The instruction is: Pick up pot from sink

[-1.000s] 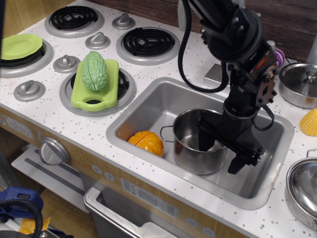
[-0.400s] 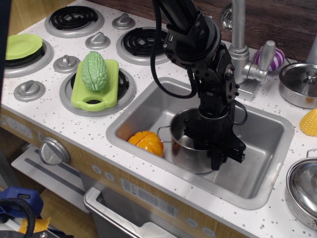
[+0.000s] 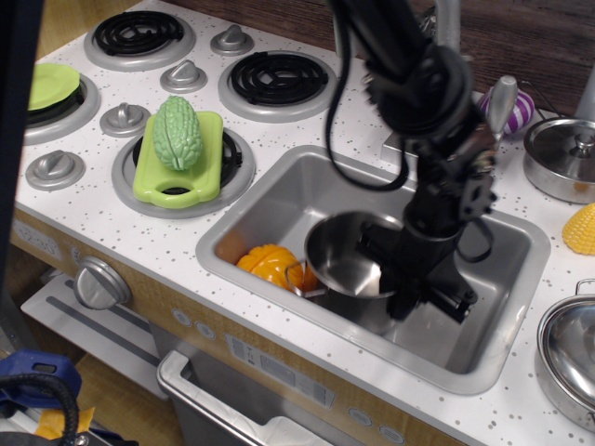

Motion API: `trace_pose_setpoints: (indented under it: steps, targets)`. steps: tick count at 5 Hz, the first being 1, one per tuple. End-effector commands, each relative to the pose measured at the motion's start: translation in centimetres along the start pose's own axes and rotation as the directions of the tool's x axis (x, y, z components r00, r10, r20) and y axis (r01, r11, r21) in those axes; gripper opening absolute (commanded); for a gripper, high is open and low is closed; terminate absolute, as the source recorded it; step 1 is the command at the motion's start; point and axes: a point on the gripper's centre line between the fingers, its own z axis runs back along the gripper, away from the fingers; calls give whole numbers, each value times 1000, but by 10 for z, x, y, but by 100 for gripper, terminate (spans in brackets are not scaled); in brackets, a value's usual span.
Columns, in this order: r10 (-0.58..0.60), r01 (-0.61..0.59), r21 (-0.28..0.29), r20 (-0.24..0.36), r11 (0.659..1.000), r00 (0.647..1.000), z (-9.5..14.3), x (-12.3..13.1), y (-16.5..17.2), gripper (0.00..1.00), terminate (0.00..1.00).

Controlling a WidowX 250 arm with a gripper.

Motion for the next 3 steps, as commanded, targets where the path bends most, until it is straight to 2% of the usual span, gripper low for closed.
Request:
trace_pose_setpoints:
  steps: [1,2,3]
  targets:
    - [46,-55,140,71,989,996,59,17,4,0,0]
    - [88,-89,132,12,987,996,81,13,4,0,0]
    - [119,-114,99,-39,989,992,103,18,0,0,0]
